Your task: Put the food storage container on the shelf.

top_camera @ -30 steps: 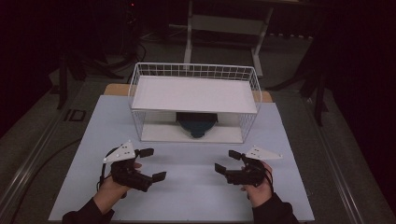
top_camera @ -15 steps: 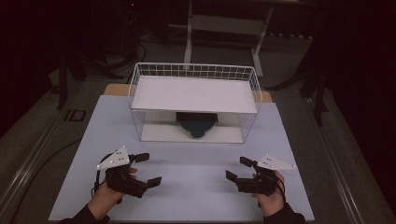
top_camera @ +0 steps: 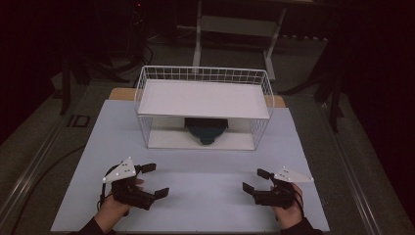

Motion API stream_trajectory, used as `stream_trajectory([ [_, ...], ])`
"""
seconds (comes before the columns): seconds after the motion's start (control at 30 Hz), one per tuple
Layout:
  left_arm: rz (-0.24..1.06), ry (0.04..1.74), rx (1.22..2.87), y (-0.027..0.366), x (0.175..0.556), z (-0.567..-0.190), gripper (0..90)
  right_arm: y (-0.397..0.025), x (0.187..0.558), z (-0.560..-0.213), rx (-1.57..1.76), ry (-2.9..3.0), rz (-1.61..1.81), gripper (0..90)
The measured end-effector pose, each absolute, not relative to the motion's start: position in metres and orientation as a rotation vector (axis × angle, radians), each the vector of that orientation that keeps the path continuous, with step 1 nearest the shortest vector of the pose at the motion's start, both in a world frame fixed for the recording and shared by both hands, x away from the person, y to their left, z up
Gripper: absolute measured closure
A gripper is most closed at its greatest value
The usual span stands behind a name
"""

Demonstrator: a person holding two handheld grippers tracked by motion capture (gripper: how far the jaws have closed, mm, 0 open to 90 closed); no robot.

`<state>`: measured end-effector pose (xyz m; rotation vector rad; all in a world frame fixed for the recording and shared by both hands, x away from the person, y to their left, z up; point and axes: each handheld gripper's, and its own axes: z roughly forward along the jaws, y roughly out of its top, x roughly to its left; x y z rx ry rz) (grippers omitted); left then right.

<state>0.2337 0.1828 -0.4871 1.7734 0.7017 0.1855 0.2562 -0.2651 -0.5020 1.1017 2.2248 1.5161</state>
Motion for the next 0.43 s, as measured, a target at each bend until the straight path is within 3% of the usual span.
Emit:
stream_trajectory([
  [0.43,0.183,0.702,1.81,0.177,0.235,-0.498,0.7,-0.266,0.258,-0.505,1.114,2.225,1.525,14.8],
])
